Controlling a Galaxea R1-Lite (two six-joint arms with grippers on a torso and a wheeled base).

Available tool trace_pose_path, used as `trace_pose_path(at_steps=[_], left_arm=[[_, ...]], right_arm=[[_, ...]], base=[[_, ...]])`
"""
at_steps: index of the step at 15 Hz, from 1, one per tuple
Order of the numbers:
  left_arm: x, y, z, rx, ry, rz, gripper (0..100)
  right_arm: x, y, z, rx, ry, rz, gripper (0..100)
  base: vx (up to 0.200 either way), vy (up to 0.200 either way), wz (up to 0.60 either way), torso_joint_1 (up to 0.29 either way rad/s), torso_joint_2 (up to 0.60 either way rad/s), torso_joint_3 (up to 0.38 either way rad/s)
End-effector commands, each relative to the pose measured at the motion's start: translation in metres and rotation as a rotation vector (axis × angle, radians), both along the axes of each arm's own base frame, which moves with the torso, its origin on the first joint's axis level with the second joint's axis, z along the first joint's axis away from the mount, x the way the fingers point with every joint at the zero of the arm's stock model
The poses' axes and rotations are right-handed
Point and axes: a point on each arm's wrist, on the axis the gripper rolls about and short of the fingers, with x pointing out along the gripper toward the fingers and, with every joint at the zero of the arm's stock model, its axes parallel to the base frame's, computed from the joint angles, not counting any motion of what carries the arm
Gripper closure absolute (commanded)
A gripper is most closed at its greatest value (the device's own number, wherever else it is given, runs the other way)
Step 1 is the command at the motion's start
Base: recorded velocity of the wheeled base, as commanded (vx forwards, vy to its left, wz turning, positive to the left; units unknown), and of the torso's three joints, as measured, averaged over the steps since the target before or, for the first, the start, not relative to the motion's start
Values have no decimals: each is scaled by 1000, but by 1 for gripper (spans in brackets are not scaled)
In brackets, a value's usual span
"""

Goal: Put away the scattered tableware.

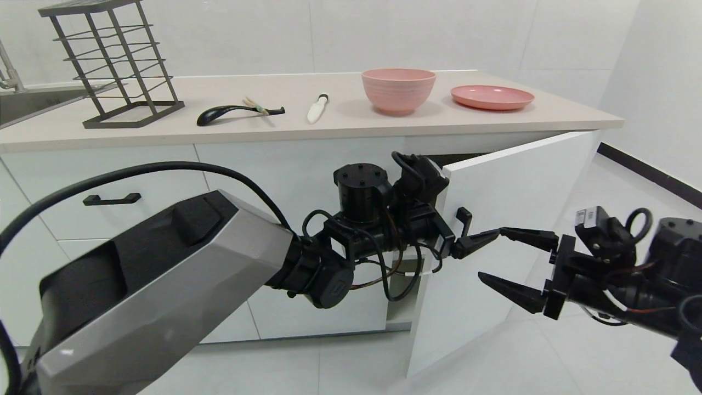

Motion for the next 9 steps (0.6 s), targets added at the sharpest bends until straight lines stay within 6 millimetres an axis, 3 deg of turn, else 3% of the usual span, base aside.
trace_pose_path(at_steps=[1,7,9], left_arm=[[1,0,-1,-2,0,4,0],[2,-2,-3,-12,40,25,0],[-8,-14,-15,8,57,-5,0]], right_arm=[[-46,-6,27,15,-104,6,0],[-84,-11,50,38,-250,45,0],[-99,-14,67,52,-363,36,0]], base=[[0,0,0,0,0,0],[0,0,0,0,0,0],[0,0,0,0,0,0]])
